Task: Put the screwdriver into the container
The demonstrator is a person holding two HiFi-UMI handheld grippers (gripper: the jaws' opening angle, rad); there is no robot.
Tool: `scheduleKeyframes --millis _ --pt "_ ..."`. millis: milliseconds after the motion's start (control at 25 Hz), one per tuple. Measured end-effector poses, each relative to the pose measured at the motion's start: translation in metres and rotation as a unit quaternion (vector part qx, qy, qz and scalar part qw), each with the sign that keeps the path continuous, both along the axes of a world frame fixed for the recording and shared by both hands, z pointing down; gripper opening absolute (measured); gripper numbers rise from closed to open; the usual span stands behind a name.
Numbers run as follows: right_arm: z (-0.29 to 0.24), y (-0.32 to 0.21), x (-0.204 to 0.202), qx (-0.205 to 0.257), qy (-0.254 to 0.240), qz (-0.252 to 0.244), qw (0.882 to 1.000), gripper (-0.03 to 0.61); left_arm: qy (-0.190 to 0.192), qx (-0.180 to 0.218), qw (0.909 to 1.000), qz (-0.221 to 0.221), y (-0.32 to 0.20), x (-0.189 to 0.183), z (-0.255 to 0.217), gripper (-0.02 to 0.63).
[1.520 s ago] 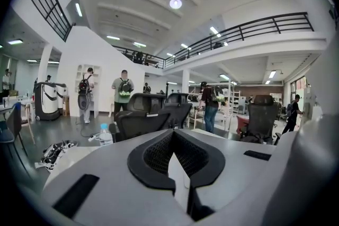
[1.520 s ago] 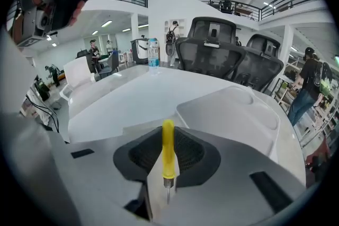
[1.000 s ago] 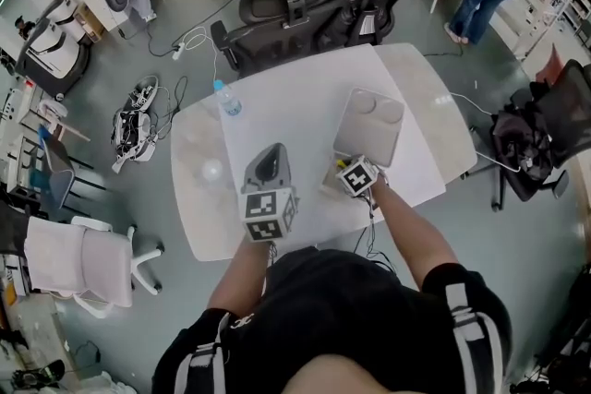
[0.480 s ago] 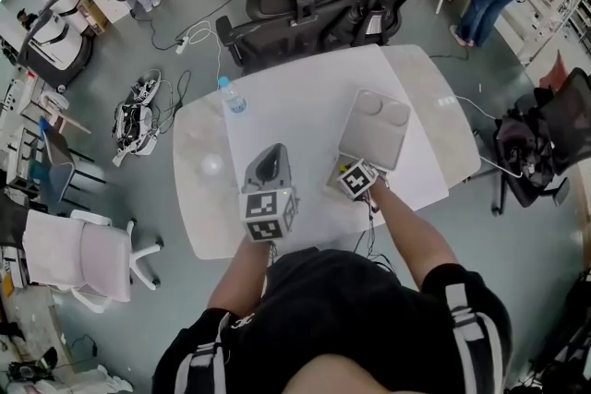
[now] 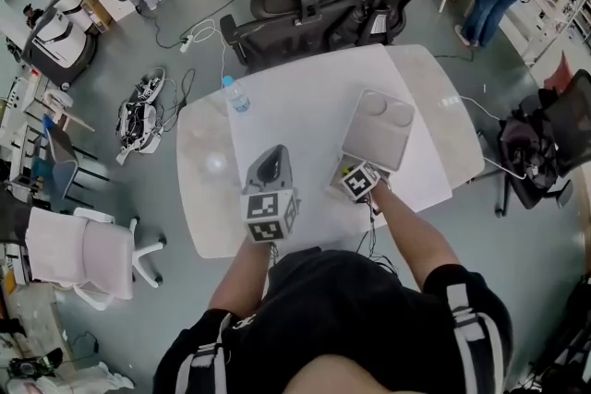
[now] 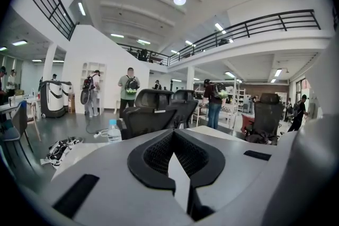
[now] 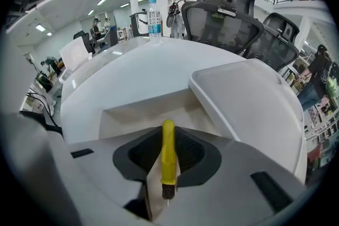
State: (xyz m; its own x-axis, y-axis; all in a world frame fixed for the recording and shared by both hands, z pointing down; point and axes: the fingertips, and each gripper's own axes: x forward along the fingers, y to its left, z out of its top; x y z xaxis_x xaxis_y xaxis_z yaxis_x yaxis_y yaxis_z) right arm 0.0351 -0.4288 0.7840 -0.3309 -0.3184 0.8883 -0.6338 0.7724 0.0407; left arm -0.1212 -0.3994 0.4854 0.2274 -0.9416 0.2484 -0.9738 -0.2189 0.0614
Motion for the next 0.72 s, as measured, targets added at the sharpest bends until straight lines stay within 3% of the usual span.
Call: scheduleKeyframes --millis 120,240,520,720 --pt "0.012 0.014 0.009 -0.041 0.006 0.022 0.999 0.083 0.0 0.002 1.0 0.0 -0.001 0.0 0.001 0.003" --pt "0.007 0.017 0.002 -0.042 -0.022 0.019 0.999 0.129 0.001 0.003 1.0 0.004 -0.003 0.003 0.0 0.003" --pt "-0.046 0.003 -0.005 0.044 -0.079 0.019 0.996 0.133 0.004 0.009 0.9998 0.018 -0.005 0.018 -0.003 0.003" --pt "-0.118 -0.005 0.001 0.125 -0.143 0.047 0.981 0.115 0.006 0.011 0.9993 0.034 -0.006 0.035 -0.006 0.003"
